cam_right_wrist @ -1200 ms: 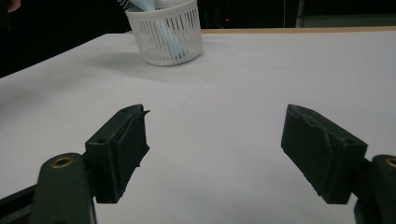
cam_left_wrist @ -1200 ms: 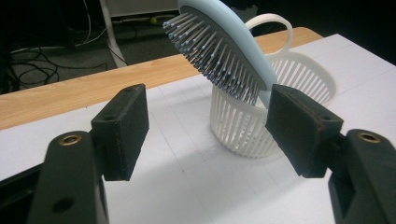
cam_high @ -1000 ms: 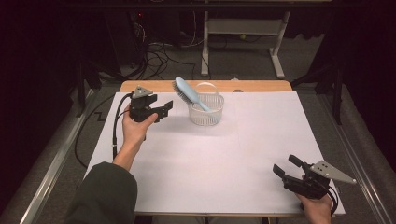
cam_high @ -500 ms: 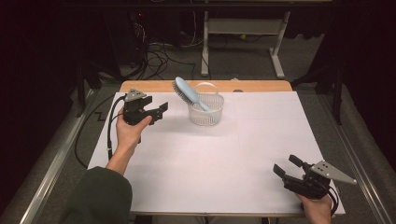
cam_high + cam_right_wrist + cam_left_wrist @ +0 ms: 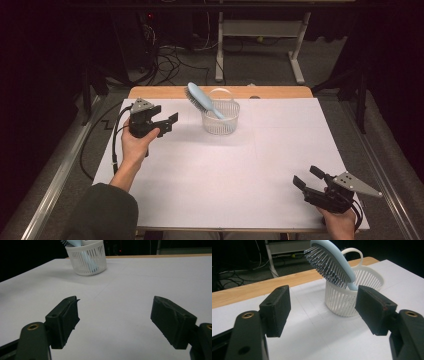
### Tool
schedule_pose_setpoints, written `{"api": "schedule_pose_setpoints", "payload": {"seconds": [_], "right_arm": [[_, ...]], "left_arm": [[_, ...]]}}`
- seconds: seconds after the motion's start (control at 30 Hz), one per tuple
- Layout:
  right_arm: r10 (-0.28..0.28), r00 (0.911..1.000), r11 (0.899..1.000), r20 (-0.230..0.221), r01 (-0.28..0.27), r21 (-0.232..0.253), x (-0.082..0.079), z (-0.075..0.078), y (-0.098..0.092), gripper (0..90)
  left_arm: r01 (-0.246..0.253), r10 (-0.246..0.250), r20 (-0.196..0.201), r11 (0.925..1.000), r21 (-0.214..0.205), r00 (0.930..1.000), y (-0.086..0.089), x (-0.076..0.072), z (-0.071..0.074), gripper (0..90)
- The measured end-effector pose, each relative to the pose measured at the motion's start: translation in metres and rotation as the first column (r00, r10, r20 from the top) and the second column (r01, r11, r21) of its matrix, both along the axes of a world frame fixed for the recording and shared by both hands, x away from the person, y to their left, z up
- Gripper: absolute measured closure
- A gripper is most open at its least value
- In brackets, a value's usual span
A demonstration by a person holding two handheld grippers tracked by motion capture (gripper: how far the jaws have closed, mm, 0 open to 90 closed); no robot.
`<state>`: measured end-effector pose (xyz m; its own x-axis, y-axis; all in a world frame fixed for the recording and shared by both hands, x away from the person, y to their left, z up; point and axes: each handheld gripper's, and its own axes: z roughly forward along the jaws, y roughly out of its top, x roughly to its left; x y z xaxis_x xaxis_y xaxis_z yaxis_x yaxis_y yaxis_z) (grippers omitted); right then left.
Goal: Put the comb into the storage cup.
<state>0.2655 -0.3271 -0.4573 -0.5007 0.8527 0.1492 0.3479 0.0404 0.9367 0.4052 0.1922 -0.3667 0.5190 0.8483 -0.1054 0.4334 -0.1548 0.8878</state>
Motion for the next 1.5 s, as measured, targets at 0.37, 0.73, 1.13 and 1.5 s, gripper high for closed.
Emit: {"api": "schedule_pose_setpoints", "payload": {"seconds": [0.37,0.73,1.13,1.5], "right_arm": [[-0.003,1.0,1.0,0.0,0.003,0.002,0.0,0.0,-0.001,23.0],[-0.004,1.0,1.0,0.0,0.004,0.003,0.0,0.0,-0.001,23.0],[-0.004,1.0,1.0,-0.001,0.004,0.003,0.0,0.0,-0.001,23.0],[-0.007,1.0,1.0,-0.001,0.007,0.002,-0.001,0.0,0.0,22.9]], "left_arm": [[0.005,-0.005,0.009,1.0,0.0,0.9999,0.002,-0.007,0.004,29.2],[0.003,-0.002,0.017,0.9999,-0.015,0.9998,0.009,-0.015,0.005,29.1],[-0.007,0.008,0.021,0.9998,-0.021,0.9997,0.018,-0.022,0.005,29.1],[-0.005,0.006,0.035,0.9997,-0.024,0.9994,0.023,-0.031,0.007,29.0]]}}
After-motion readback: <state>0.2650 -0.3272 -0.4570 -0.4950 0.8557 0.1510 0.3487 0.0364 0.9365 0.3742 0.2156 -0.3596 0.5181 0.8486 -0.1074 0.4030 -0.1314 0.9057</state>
